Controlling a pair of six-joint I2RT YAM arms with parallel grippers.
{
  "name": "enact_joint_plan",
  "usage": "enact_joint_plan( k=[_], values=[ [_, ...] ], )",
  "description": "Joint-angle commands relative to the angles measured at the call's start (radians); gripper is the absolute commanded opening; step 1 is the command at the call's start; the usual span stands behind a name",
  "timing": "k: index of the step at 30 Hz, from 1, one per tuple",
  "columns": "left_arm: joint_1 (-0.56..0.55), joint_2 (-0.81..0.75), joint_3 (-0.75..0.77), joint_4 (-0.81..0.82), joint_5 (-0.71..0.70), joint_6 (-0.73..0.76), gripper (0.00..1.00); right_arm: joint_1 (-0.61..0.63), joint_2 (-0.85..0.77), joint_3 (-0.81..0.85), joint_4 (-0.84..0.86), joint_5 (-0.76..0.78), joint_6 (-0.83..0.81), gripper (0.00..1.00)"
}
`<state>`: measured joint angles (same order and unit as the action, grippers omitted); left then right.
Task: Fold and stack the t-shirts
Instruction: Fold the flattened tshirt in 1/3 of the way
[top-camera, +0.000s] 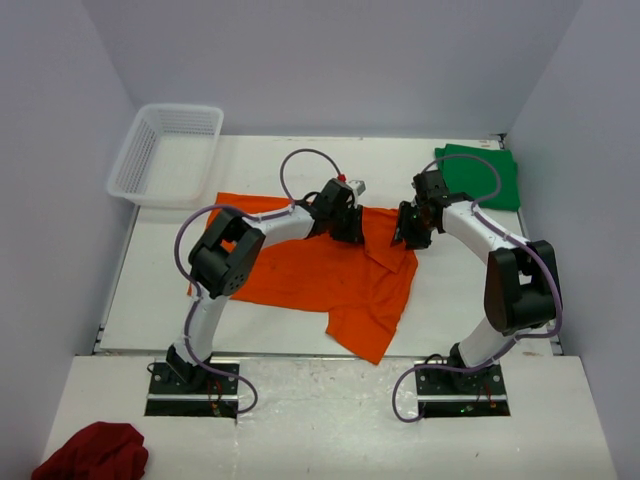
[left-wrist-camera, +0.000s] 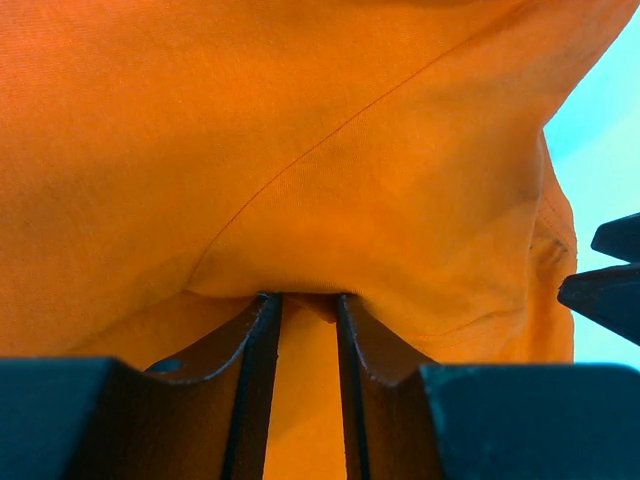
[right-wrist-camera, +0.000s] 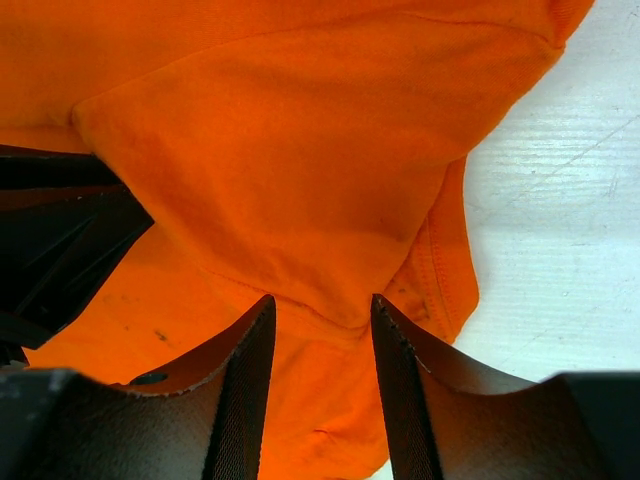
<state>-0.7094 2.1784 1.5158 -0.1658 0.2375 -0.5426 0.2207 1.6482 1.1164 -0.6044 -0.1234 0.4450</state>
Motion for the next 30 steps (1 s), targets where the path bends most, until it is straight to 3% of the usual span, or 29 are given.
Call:
enact_joint_plan(
  k=[1,7,12,14,15,16,30],
  values=[
    [-0.019,0.017,0.018,-0.017,0.000,-0.013,0.29,0.003,-0.045,0.008,0.023,-0.004,-0.011,0.45],
    [-0.022,-0.006,-0.002,-0.024,-0.024,-0.007,0.14,0.003,-0.034,0.000,0.035,-0.012,-0.006,0.45],
    [-0.025,-0.061,-0.029,-0.026,-0.029,-0.005,0.13,0.003,0.007,0.040,-0.009,-0.002,0.004,0.44],
    [-0.030,-0.089,-0.043,-0.028,-0.027,-0.005,0.12,0.005,0.031,0.060,-0.018,-0.004,0.015,0.32],
    [-0.029,-0.098,-0.049,-0.026,-0.027,-0.007,0.12,0.005,0.041,0.068,-0.020,-0.010,0.018,0.12],
    [-0.030,-0.106,-0.055,-0.026,-0.027,-0.008,0.12,0.006,0.051,0.075,-0.024,-0.016,0.024,0.00],
    [-0.032,-0.215,-0.143,-0.047,-0.053,-0.003,0.10,0.059,0.216,0.125,-0.052,0.008,0.118,0.00]
  ],
)
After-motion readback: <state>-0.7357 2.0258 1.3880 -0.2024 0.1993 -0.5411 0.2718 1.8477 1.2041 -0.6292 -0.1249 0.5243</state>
